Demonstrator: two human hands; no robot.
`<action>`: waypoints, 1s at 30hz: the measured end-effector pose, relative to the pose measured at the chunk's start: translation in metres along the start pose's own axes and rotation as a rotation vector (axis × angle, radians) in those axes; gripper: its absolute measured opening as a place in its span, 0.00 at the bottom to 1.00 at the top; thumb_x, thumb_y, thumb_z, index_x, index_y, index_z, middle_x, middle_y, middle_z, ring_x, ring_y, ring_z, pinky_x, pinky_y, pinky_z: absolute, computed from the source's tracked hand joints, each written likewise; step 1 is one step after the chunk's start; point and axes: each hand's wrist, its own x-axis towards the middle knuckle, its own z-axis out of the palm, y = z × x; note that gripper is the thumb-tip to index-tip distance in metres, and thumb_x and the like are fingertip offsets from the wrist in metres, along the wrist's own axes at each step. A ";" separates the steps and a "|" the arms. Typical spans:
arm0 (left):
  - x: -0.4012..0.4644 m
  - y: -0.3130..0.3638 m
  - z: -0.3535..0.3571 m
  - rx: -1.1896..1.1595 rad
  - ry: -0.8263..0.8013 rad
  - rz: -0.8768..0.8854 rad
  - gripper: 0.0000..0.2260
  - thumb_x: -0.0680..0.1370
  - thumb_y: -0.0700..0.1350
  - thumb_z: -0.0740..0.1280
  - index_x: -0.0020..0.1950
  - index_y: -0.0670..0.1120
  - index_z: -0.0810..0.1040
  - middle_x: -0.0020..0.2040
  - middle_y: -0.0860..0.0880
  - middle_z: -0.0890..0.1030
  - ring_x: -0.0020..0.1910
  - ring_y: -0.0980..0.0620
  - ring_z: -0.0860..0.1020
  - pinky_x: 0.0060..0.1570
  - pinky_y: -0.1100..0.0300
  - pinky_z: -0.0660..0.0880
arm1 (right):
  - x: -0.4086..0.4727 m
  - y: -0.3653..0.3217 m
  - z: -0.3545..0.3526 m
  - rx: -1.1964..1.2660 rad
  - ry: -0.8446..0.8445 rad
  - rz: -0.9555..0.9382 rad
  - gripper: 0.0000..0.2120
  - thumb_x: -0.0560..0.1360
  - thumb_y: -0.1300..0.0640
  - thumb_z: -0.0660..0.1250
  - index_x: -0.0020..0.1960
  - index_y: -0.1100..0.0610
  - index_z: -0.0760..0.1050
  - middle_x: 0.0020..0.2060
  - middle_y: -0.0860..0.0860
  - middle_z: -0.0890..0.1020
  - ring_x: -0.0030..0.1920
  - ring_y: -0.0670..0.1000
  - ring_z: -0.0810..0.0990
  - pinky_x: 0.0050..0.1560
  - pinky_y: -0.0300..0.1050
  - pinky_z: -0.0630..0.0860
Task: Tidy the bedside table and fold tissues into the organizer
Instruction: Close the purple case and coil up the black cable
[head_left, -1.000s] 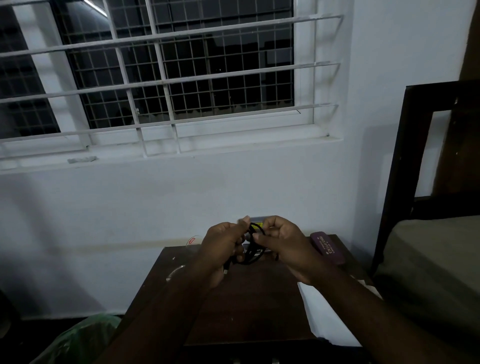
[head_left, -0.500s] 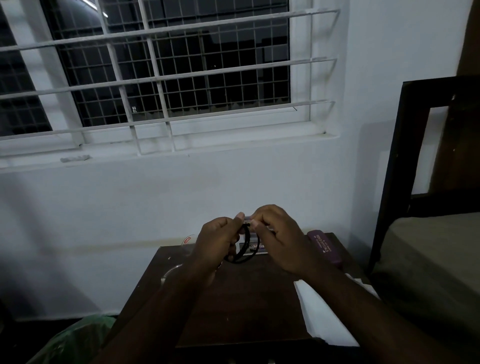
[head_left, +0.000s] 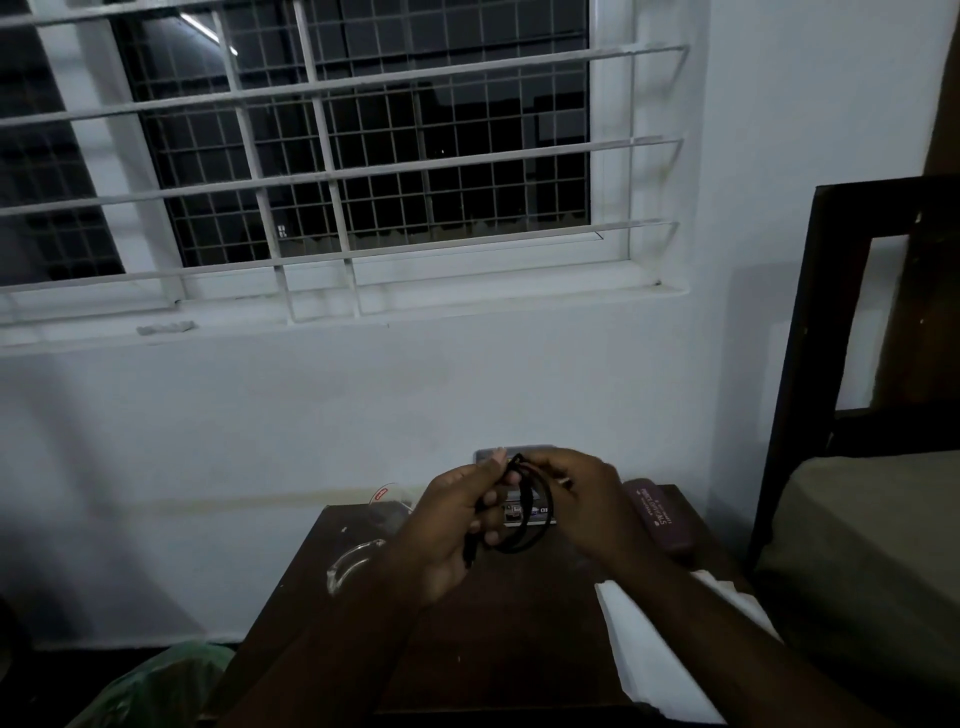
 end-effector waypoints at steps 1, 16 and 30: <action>0.001 -0.001 0.001 -0.006 0.023 0.001 0.15 0.73 0.54 0.69 0.44 0.41 0.80 0.27 0.53 0.67 0.20 0.59 0.60 0.22 0.64 0.62 | -0.001 -0.002 0.005 0.101 -0.017 0.092 0.10 0.76 0.64 0.67 0.52 0.55 0.84 0.45 0.47 0.86 0.47 0.42 0.84 0.50 0.38 0.80; 0.003 0.003 -0.006 0.123 0.144 0.070 0.15 0.74 0.53 0.71 0.42 0.40 0.79 0.27 0.52 0.68 0.21 0.56 0.64 0.25 0.61 0.69 | -0.002 -0.002 0.000 0.682 -0.240 0.542 0.09 0.73 0.59 0.72 0.53 0.55 0.83 0.51 0.59 0.85 0.52 0.59 0.84 0.57 0.57 0.79; -0.013 -0.004 -0.014 0.010 0.036 0.153 0.09 0.70 0.49 0.72 0.38 0.44 0.79 0.26 0.52 0.70 0.20 0.58 0.62 0.22 0.65 0.64 | -0.006 -0.005 0.008 1.104 -0.245 0.576 0.15 0.71 0.67 0.68 0.58 0.60 0.77 0.48 0.56 0.84 0.48 0.53 0.83 0.49 0.47 0.81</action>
